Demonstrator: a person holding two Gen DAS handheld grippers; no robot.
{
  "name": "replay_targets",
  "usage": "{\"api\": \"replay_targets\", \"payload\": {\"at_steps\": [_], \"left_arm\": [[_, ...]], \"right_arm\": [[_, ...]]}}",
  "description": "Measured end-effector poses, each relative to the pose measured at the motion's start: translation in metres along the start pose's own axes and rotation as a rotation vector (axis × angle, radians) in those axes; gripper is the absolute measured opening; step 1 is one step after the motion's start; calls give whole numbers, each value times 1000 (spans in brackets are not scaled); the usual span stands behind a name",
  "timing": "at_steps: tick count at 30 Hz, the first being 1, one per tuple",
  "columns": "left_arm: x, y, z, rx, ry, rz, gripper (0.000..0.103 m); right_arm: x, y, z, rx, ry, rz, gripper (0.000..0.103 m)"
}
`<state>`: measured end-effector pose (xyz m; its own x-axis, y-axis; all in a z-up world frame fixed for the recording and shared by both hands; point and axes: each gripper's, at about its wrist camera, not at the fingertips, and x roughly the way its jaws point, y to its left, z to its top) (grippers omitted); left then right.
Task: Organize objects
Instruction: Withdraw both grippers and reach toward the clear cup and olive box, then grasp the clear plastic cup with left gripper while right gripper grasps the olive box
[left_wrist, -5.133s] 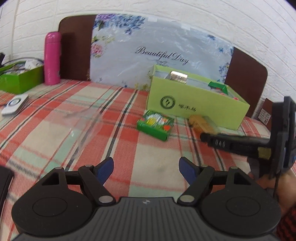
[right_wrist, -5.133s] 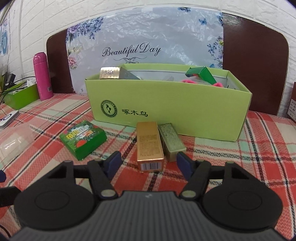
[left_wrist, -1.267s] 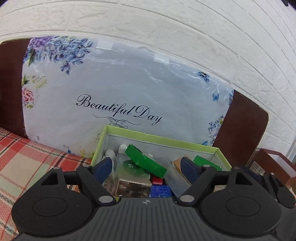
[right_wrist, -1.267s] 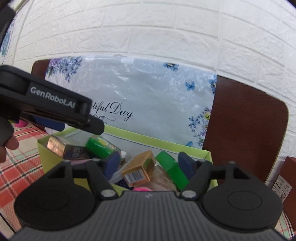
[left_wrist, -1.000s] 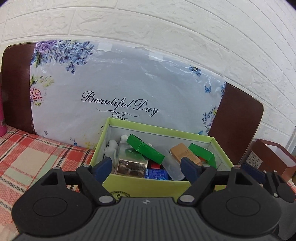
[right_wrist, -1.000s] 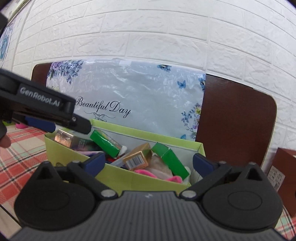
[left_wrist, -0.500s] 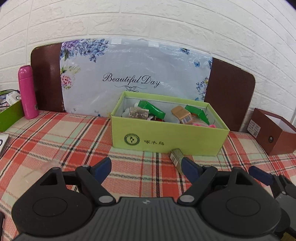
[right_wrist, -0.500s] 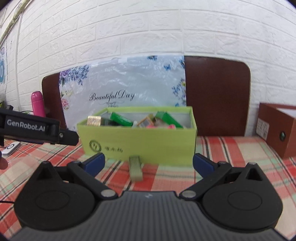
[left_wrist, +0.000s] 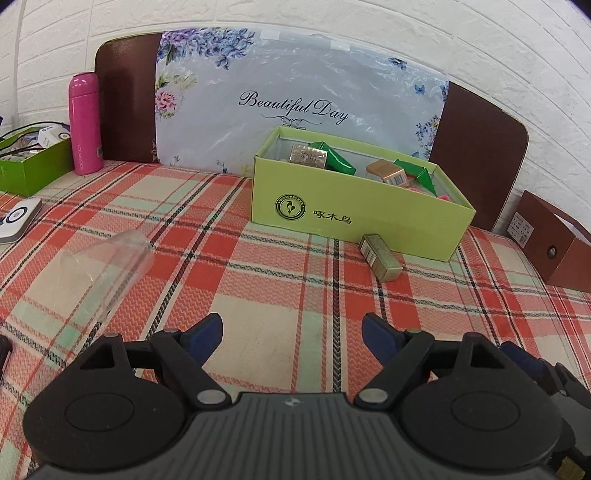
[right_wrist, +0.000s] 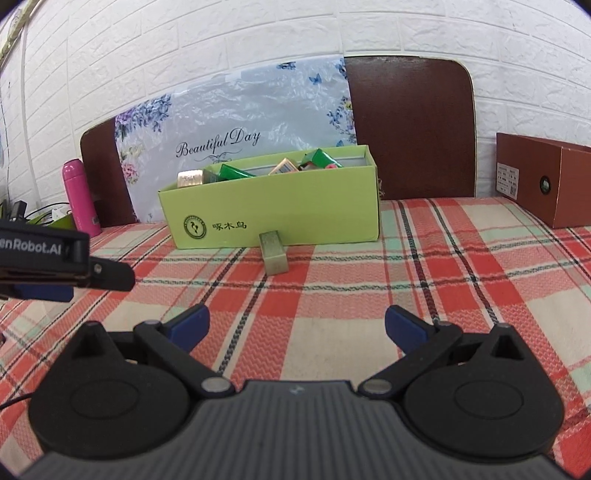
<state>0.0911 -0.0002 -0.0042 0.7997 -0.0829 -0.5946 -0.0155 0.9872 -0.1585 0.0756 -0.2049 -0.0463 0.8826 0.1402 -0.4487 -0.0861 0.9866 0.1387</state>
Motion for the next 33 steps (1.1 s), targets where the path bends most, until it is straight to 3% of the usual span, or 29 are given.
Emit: {"api": "replay_targets", "payload": {"at_steps": [9,19,23,24,27,33], "left_arm": [[-7,44,-19,-82,-35,44,86],[2,114,7,-195,-83,210,86],[25,129,20,-253,-76,146,85],[29,128,24,-253,-83,128,79],[48,122,32,-224,-38,24,14],[59,88,18,-181,6,-187,12]], "right_arm": [[5,-3,-3,19,28,12,103],[7,-5,-4,34,43,16,103],[8,-6,-5,39,47,12,103],[8,-6,-5,37,46,12,103],[8,-3,-5,21,46,11,103],[15,5,-1,-28,61,30,101]]}}
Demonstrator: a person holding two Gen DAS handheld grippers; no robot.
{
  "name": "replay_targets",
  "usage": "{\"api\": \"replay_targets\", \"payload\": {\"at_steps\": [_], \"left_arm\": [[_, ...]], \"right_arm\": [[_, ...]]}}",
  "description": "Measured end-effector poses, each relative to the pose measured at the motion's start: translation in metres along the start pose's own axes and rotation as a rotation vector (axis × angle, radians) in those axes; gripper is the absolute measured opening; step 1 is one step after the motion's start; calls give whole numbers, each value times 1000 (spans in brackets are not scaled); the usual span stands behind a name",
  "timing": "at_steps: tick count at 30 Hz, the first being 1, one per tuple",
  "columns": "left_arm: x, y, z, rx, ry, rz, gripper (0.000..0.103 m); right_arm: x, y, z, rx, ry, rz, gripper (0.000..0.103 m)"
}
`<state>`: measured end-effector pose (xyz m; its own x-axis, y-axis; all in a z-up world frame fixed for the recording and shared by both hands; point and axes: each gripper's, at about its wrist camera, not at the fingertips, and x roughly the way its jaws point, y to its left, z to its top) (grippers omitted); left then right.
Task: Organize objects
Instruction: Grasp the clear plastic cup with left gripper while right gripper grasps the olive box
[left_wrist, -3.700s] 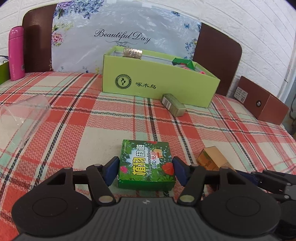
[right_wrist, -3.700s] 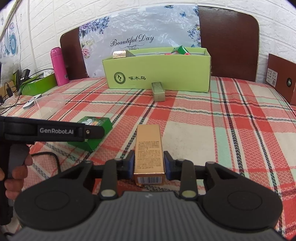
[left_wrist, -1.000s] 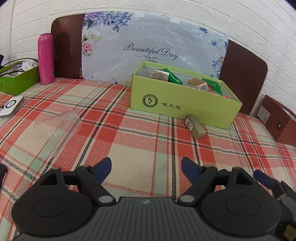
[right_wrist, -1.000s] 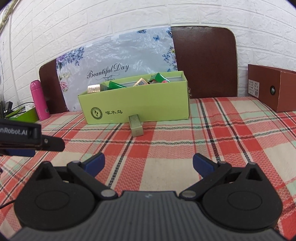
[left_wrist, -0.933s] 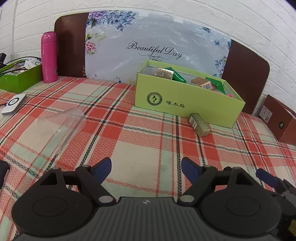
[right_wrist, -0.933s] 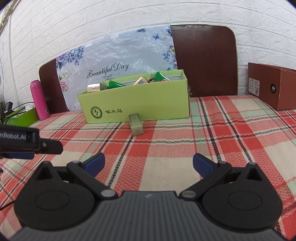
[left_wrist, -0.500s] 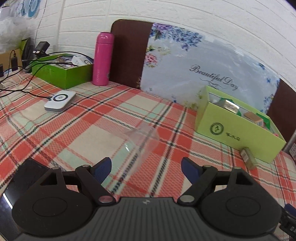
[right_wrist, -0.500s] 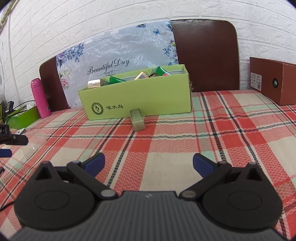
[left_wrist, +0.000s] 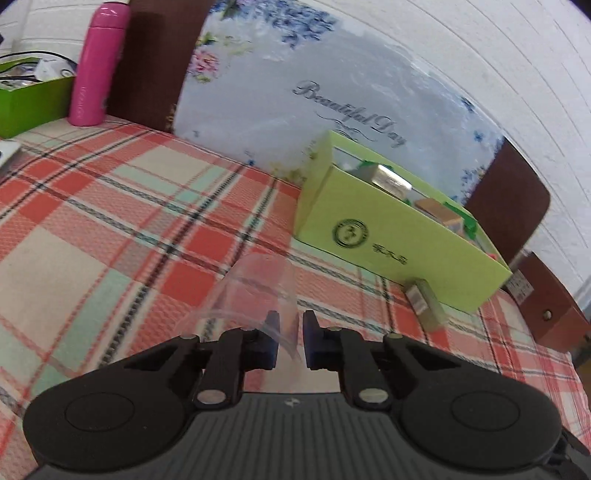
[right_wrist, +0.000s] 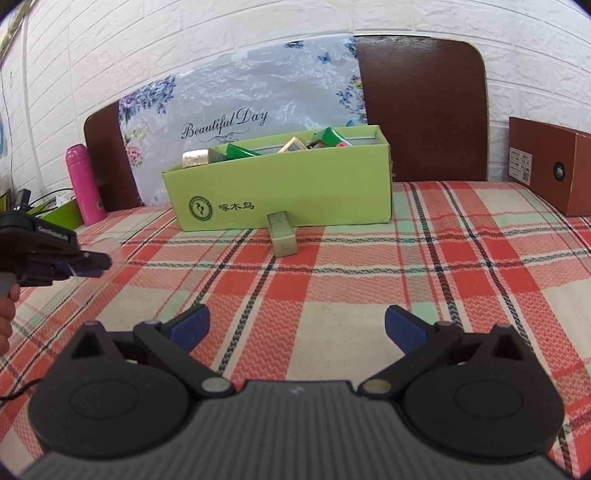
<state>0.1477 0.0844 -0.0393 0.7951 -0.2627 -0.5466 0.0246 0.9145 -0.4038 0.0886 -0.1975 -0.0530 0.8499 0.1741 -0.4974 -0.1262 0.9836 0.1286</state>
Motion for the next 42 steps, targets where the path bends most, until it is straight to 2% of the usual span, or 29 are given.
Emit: {"api": "replay_targets", "payload": {"at_steps": [2,6,7,8,10,16,17,18,19,20,24,32,35,38,40,42], "left_arm": [[4,-8,-6,13,20,-36,12],[6,-18,-12,58,20,-55,12],[6,-19,-13,64,22,-56,12],[7,-19,-13,65,24,-59,12],[7,-17,-15,58,24,-63,12],[8,-18,-16,67,24,-81,12],[9,-19,-17,65,26,-81,12],[10,-19,-18,67,28,-80,12],[10,-19,-18,70,30,-81,12],[10,-20,-19,72,30,-83,12],[8,-25,-19,80,43,-108,12],[7,-62,-37,140,84,-184,12],[3,-72,-45,169,70,-148,13],[-2,-69,-47,150,62,-126,20],[-4,-66,-46,133,52,-102,29],[-4,-65,-44,126,51,-91,29]], "right_arm": [[7,4,6,-30,2,-6,95],[30,12,23,-120,-19,-39,85],[38,14,28,-134,-16,-47,77],[46,15,32,-143,-9,-52,64],[65,15,41,-152,13,-56,54],[106,20,54,-156,44,-21,54],[111,21,56,-159,46,-17,51],[116,22,57,-163,53,-16,45],[120,23,58,-166,69,-15,24],[121,24,58,-162,80,-7,22],[100,23,49,-163,87,-27,22],[26,6,12,-71,99,-31,22],[12,4,3,-71,95,-23,23],[7,5,2,-81,80,-22,24],[7,6,2,-82,75,-12,26],[7,6,1,-84,72,-8,29]]}}
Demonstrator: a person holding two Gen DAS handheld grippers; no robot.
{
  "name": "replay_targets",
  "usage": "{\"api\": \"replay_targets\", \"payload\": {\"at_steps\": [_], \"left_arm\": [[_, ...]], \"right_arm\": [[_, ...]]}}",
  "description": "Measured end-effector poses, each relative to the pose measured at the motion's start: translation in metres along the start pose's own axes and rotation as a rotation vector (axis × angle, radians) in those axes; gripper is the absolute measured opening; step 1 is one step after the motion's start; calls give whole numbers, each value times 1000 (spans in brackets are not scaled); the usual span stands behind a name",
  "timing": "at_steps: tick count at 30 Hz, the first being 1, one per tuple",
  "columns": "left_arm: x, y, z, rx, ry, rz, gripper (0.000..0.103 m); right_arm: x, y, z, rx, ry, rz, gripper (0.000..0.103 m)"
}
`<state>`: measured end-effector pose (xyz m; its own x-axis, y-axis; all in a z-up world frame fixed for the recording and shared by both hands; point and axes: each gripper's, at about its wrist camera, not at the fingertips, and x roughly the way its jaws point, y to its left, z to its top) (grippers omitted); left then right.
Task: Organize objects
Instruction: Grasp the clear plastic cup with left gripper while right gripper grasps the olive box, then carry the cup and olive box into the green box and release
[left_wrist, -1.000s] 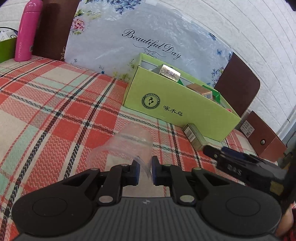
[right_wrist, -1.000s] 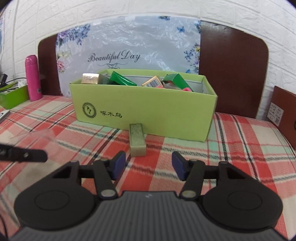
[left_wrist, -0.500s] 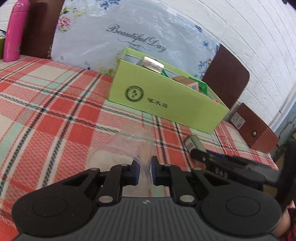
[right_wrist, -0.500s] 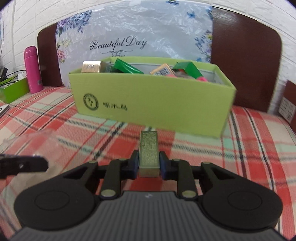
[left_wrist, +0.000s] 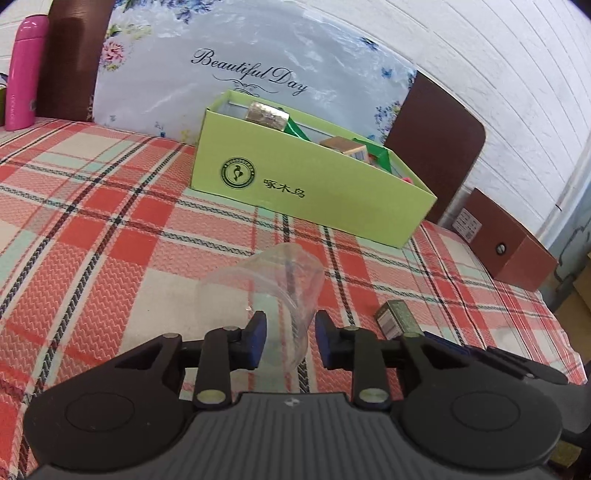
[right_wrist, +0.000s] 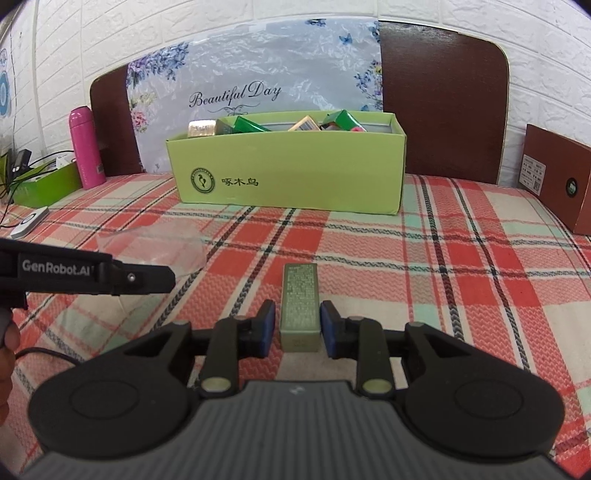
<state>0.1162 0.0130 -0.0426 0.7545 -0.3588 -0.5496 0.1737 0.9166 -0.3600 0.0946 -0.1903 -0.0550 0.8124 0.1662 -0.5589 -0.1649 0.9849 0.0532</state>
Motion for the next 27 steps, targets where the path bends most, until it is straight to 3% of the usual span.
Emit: {"api": "replay_targets", "payload": {"at_steps": [6,10,15,21,27], "left_arm": [[7,-10,3,39,5,-16,29],[10,-14,2,52,21,-29,12],[5,-16,4,48,-3,-37,5],[-10,-26,27,64,-71,-76,5],[-13,-46,66,121,-144,-109,5]], "right_arm": [[5,-2,0,17,14,2,29],[9,-3,-1,20,29,8,26],[6,-4,-1,29,16,19,22],[-14,-3,15,24,-68,40,22],[-25,-11,56,-9,-196,21,22]]}}
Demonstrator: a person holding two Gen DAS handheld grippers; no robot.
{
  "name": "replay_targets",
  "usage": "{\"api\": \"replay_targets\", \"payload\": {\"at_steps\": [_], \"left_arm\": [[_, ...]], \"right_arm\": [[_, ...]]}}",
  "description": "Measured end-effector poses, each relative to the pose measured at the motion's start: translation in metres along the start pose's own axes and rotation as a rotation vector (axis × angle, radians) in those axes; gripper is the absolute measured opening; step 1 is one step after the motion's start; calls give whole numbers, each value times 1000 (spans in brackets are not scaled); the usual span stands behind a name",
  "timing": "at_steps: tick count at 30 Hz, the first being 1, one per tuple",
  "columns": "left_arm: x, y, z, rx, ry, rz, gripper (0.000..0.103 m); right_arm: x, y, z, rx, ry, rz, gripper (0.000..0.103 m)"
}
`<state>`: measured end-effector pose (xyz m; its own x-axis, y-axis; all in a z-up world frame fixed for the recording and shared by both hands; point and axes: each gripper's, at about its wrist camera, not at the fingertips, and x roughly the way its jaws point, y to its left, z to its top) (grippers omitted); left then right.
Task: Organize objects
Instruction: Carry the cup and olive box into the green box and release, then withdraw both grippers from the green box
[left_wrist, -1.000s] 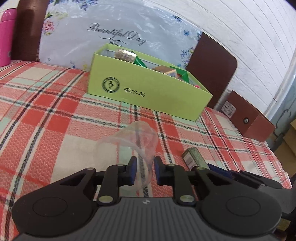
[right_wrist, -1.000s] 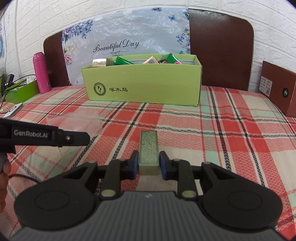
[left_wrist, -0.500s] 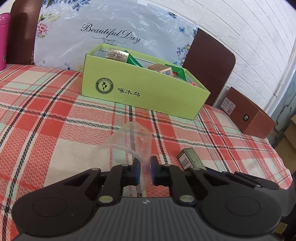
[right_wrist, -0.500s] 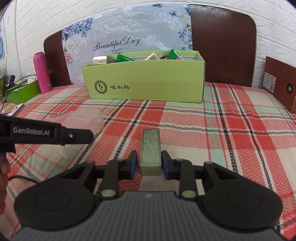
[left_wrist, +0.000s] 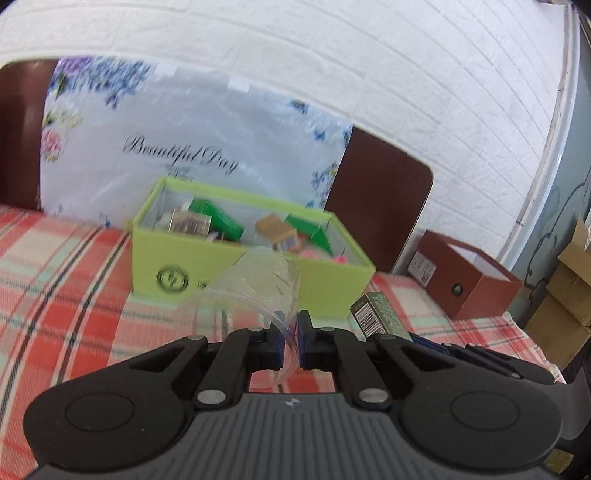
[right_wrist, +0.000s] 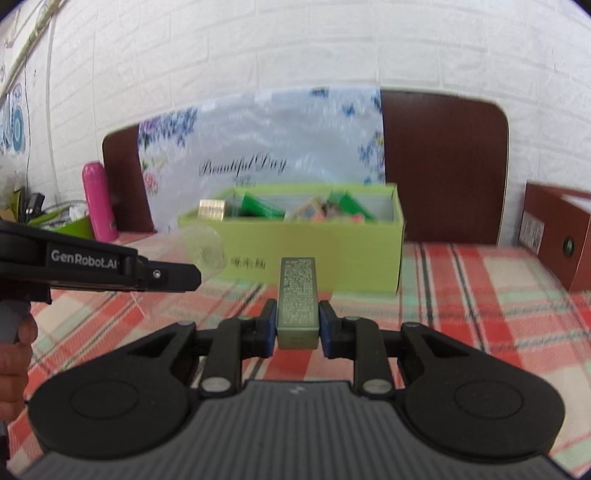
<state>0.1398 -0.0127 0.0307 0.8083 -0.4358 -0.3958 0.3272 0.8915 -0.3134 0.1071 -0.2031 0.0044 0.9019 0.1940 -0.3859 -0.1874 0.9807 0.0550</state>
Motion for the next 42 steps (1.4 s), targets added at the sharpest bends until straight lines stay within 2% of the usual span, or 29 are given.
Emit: {"api": "replay_targets", "payload": {"at_steps": [3,8,12,17,18,19,20,21,24,26,28,34,39,42], "left_arm": [[13,-1,25,-7,-8,-25,5],[47,-1,65,-5,-14,-7,5],[75,1,91,1,-17,2,5],[109,9,107,18,-31,1,6],[116,12,106,30,-26,-3,12],[121,16,103,33,-11,0,36],[124,21,99,24,10,21,53],[123,25,93,12,14,46,76],[109,34,73,25,-23,62,78],[98,33,63,43,-36,66,78],[87,27,57,87,-59,75,80],[55,16,52,69,-70,104,81],[11,-1,37,88,-49,246,93],[-11,-10,15,108,-14,327,94]], "right_arm": [[10,-7,21,-23,-52,-21,22],[45,-28,54,-30,-116,-68,22],[79,-41,73,-45,-120,-110,22],[122,-53,86,-42,-117,-110,23],[132,-56,86,-38,-110,-98,23],[141,-58,85,-36,-93,-82,31],[149,-60,81,-33,-66,-69,41],[152,-61,76,-26,-55,-71,59],[144,-58,56,-50,-96,-73,75],[133,-53,44,-77,-141,-102,96],[124,-47,37,-96,-162,-124,103],[98,-38,39,-61,-108,-102,103],[55,-26,39,-23,-40,-108,103],[25,-18,32,11,2,-111,103]]}}
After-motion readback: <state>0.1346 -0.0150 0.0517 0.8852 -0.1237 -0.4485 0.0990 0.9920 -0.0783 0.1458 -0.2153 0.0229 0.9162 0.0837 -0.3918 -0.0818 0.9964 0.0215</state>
